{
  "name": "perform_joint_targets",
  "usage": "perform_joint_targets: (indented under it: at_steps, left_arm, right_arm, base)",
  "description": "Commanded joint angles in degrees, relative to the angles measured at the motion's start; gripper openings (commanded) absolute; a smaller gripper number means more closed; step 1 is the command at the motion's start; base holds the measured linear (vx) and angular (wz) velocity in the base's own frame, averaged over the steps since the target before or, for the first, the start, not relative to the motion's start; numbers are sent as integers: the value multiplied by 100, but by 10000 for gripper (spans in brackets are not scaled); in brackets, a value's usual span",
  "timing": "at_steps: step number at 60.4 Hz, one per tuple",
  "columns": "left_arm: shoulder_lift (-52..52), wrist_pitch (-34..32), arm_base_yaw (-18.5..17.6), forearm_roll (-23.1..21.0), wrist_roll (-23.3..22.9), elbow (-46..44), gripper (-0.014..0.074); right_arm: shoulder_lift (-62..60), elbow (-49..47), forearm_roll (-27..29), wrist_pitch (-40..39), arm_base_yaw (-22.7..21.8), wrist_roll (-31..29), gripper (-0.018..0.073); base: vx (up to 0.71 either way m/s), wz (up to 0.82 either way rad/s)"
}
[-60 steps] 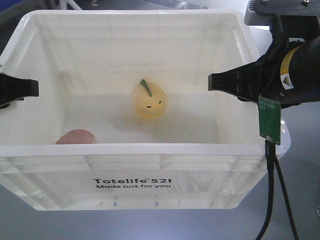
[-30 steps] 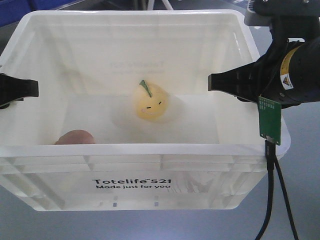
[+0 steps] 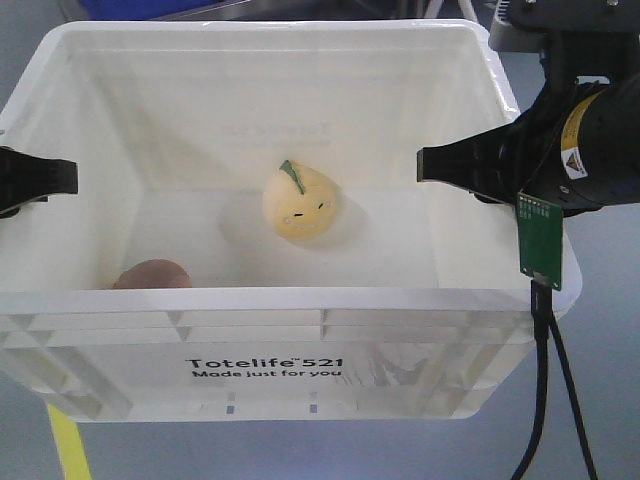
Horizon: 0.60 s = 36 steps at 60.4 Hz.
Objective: Place moving items into box and shelve
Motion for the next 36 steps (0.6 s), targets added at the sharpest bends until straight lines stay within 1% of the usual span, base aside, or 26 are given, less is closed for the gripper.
perform_joint_targets:
  at_steps: [1,36]
  left_arm:
    - [-153,-389,-28,553,-52,-236,143]
    - [-153,-389,-28,552,-52,-236,143]
  right_arm:
    - [-235,-231,-697,-400,-9,-37,49]
    - [-242,-231,-697,-386,-9,-37,49]
  base:
    - [-12,53]
    - [-11,66]
